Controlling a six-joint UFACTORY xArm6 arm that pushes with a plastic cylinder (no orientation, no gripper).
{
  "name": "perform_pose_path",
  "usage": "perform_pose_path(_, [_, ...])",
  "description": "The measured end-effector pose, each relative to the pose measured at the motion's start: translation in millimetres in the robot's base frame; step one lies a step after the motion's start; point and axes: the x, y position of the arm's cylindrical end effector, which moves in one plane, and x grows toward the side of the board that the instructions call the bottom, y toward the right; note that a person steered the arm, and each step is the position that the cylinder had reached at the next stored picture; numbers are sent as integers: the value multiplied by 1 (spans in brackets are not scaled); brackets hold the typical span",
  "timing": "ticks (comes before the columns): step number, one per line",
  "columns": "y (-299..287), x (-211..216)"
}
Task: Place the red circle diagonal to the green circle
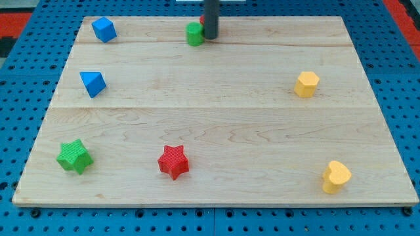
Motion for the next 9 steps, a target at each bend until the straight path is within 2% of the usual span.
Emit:
perform_pose_path(1, [-70,-6])
perform_pose_path(2, [-106,-6])
perform_pose_path(3, [-109,-3])
perform_pose_path(4, [-49,14])
perform_pose_path(5, [45,8])
perform_pose_path(6, [80,-46])
perform_pose_path(8, [-10,-38])
perform_pose_path(9, [-10,-7])
